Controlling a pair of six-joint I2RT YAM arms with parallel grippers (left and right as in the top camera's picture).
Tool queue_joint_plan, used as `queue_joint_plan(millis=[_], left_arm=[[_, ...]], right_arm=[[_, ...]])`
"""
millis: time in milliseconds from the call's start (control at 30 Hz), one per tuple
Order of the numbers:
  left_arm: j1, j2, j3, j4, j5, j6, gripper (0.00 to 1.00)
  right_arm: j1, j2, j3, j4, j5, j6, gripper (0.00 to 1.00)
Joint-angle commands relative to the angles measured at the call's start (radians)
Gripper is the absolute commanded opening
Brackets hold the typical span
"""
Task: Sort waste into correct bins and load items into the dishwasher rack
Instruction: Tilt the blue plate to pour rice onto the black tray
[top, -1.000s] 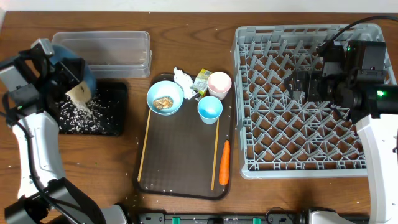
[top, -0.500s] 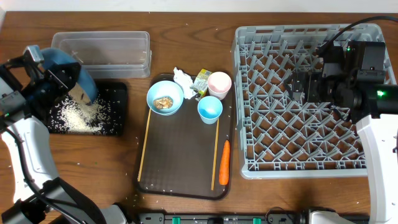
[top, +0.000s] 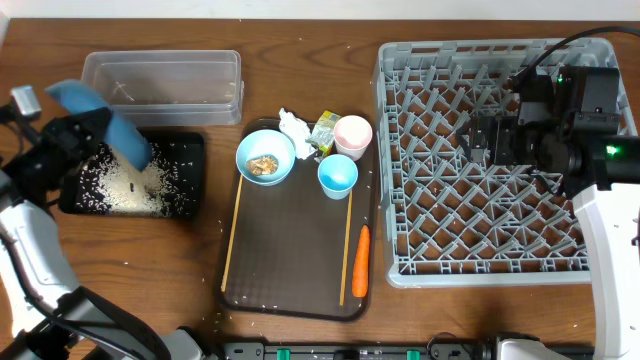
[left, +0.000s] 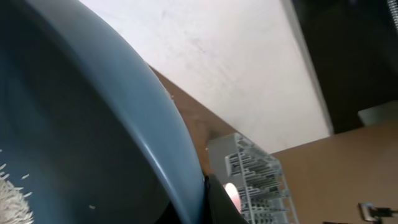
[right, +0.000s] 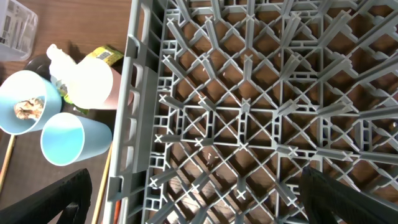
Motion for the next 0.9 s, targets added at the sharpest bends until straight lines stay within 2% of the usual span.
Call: queue_joint_plan(millis=[0, 67, 200, 400, 867], left_arm=[[0.039, -0.006, -0.005, -0.006, 0.099, 0.011, 0.06], [0.057, -0.006, -0.006, -0.03, 0.097, 0.057, 0.06], [0.078, -0.006, -0.025, -0.038, 0.102, 0.063, 0.06], [0.082, -0.006, -0.026, 0.012, 0.277, 0.062, 0.06], [0.082, -0.005, -0.026, 0.002, 0.285, 0.069, 0.06]], right_arm=[[-0.009, 0.005, 0.018, -0.004, 0.005, 0.01, 0.99], [-0.009, 0.005, 0.018, -0.006, 0.005, 0.01, 0.99], [-0.009, 0.005, 0.018, -0.008, 0.005, 0.01, 0.99], [-0.009, 0.005, 0.018, -0.007, 0.006, 0.01, 0.99], [-0.009, 0.005, 0.018, -0.008, 0.006, 0.01, 0.99]])
